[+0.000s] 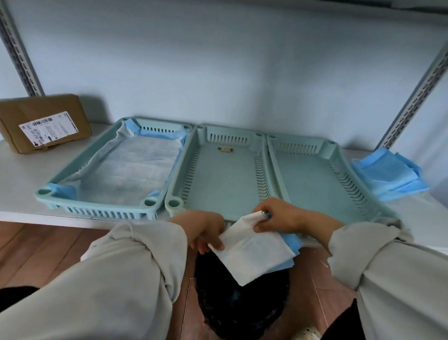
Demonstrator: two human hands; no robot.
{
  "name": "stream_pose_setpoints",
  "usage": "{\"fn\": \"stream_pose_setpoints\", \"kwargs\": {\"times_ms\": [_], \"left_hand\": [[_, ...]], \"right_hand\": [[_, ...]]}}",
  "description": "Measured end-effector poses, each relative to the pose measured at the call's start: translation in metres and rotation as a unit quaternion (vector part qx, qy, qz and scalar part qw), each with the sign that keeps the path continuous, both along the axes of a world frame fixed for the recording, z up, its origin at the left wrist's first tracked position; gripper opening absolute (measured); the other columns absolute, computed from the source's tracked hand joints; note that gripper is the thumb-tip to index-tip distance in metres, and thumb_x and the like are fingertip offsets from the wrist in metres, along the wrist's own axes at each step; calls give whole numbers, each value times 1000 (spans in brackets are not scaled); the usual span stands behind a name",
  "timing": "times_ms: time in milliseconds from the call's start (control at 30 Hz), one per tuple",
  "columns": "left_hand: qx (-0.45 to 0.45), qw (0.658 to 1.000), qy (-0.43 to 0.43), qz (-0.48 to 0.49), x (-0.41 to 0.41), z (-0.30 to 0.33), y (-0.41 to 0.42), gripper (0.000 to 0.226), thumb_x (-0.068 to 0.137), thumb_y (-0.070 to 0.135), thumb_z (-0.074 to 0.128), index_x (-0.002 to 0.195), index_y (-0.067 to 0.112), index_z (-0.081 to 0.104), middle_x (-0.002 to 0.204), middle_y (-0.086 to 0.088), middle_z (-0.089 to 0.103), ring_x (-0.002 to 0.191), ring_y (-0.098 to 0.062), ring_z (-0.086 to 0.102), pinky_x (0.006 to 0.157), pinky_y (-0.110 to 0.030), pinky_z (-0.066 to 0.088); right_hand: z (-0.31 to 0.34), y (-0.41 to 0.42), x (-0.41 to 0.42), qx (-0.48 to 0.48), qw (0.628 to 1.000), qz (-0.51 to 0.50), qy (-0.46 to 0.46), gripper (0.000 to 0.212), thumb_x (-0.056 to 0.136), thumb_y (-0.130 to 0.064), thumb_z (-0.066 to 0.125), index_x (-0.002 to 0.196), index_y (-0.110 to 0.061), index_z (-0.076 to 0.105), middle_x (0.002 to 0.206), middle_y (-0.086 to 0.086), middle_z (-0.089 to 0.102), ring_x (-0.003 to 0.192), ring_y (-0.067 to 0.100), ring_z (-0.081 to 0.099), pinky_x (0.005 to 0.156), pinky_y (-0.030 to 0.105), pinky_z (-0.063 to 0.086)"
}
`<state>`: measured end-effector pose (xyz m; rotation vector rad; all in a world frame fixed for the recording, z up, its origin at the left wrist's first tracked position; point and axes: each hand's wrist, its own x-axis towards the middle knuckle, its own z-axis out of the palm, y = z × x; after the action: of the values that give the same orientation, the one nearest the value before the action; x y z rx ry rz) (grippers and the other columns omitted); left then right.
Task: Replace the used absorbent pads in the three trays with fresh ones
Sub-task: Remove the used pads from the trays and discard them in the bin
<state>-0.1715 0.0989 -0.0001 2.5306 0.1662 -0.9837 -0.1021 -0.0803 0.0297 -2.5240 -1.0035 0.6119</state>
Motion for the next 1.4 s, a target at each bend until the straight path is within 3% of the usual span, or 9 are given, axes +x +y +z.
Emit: {"fn": "stream_pose_setpoints", "kwargs": {"times_ms": [133,300,400,533,633,900,1133,1267,1400], "left_hand": [[31,999,5,-30,1,-16,-5,34,96,19,47,122,-1,57,117,-17,66,93,-25,67,71,-35,55],[39,997,-4,-73,9,-47,-1,36,91,19,48,122,5,61,124,-14,63,96,-25,61,82,-34,55],[57,993,20,-101,10,-67,2,38,93,22,47,125,6,60,130,-12,60,110,-28,61,94,-38,51],[49,992,40,-107,15,-82,4,37,95,18,44,127,6,57,124,-14,63,85,-21,56,54,-22,44],[37,993,44,-101,22,-89,5,37,97,16,42,129,4,55,119,-11,62,85,-19,53,50,-19,39],[46,991,40,-121,33,-97,10,37,95,14,43,127,3,58,130,-14,59,115,-29,59,101,-38,47],[72,987,35,-142,22,-99,6,39,98,17,40,133,6,52,140,-10,50,126,-28,49,108,-39,38],[71,984,83,-142,0,-114,14,45,96,4,37,140,11,46,144,-10,45,127,-32,48,107,-42,41],[144,971,89,-170,-17,-114,15,41,95,5,41,135,7,49,134,-14,54,117,-35,55,94,-38,46]], "right_hand": [[-25,3,-11,-97,988,64,-104,17,85,-16,58,98,-10,68,99,8,69,95,24,63,77,32,46],[-82,-4,-24,-187,959,85,-196,28,89,-12,43,111,-13,60,113,14,64,104,31,60,78,33,45],[-110,-3,-28,-201,966,59,-152,24,90,-9,42,107,-11,59,111,15,63,103,32,60,70,32,40],[-138,0,-28,-186,978,-28,-89,25,91,-10,42,109,-8,58,112,15,62,102,33,60,68,29,36],[-156,2,-20,-146,981,-130,-14,21,91,-14,46,107,-7,57,115,16,62,106,32,59,74,30,42],[-173,15,-7,-62,911,-329,239,45,91,-29,60,126,-6,43,121,15,54,103,29,60,81,44,58],[-154,20,-23,-169,949,-123,238,42,95,-22,52,134,-6,51,134,14,54,106,22,58,76,28,50],[-148,30,-52,-221,912,-2,344,66,88,-46,62,144,-20,40,149,-2,36,135,17,37,102,25,37],[-153,44,-71,-247,925,85,277,62,89,-32,64,145,-19,39,150,0,38,137,21,37,111,30,32]]}}
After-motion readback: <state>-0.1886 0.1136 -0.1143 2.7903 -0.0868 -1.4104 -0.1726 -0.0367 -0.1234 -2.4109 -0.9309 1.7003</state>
